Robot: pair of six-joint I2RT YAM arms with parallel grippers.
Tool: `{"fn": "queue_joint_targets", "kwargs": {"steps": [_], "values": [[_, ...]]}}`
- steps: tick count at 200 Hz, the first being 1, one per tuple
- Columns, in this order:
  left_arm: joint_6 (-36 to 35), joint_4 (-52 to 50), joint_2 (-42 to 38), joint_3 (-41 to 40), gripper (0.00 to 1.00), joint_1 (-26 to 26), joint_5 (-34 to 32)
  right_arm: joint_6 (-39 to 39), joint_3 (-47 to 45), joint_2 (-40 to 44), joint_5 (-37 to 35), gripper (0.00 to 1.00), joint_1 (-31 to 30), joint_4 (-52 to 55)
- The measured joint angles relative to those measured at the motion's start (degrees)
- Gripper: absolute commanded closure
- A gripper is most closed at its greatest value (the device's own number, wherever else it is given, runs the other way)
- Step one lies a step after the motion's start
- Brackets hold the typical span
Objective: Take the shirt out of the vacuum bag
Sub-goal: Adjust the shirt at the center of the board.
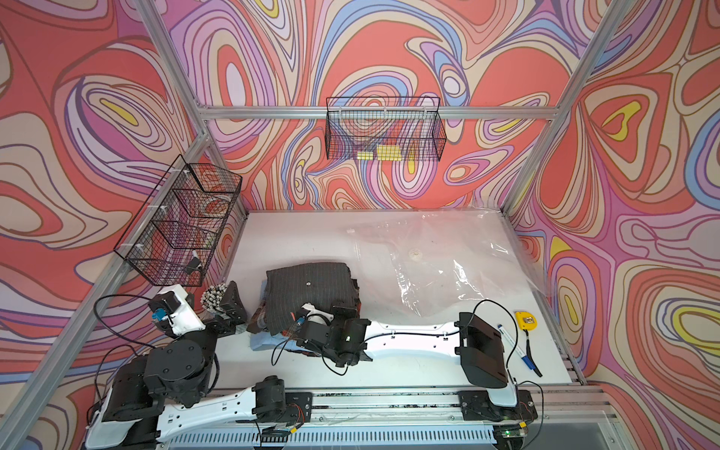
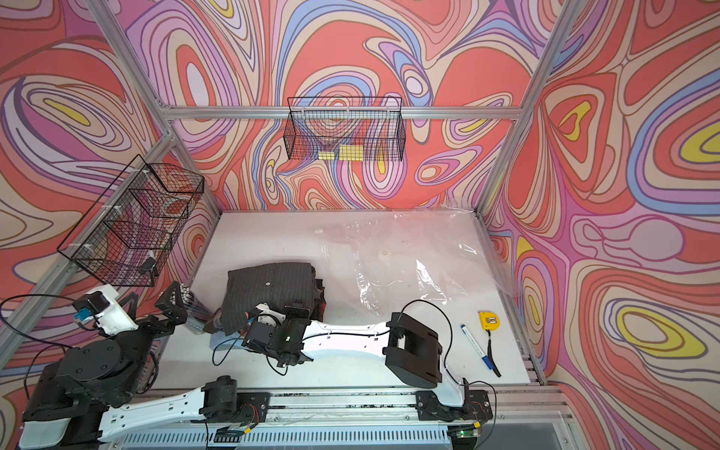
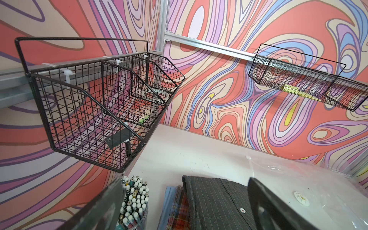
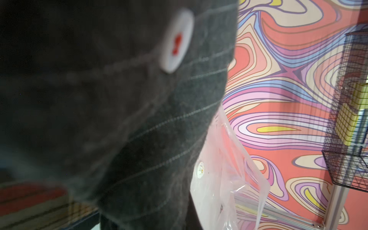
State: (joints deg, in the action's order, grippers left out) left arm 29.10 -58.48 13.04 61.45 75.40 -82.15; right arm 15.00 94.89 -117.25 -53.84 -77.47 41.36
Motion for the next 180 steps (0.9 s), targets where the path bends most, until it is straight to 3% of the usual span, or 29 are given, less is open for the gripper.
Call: {"fn": "queue_joint_targets", "kwargs": {"steps": [17, 36, 70, 99, 112, 154, 180], "values": [[-0.2, 0.02, -0.2, 0.0, 0.01, 0.0, 0.0, -3.17, 1.31, 0.02, 4.04, 0.51, -0.22, 2.64], [-0.66, 0.0, -0.2, 0.02, 0.01, 0.0, 0.02, -5.97, 2.64, 0.66, 10.62, 0.37, -0.26, 4.61], [-2.64, 0.46, -0.11, 0.04, 0.01, 0.0, 0.02, -10.67, 4.96, 3.85, 23.85, 0.26, -0.37, 8.0], [-3.93, 0.68, 1.68, 0.04, 0.01, 0.0, 0.02, -13.86, 5.49, 8.92, 29.94, 0.15, -0.61, 8.46], [-4.02, 0.42, 3.13, 0.13, 0.01, 0.0, 0.59, -15.5, 4.28, 12.61, 29.53, 0.02, -0.74, 7.26], [-8.61, 3.45, 4.79, -0.13, 0.01, 0.0, 2.21, -15.41, -2.51, 26.97, 16.72, 0.02, 0.61, 0.02], [-19.3, 14.29, 6.43, -1.25, 0.01, 0.04, 2.19, -16.87, -4.5, 28.89, 14.47, 0.02, 9.25, -2.19]]}}
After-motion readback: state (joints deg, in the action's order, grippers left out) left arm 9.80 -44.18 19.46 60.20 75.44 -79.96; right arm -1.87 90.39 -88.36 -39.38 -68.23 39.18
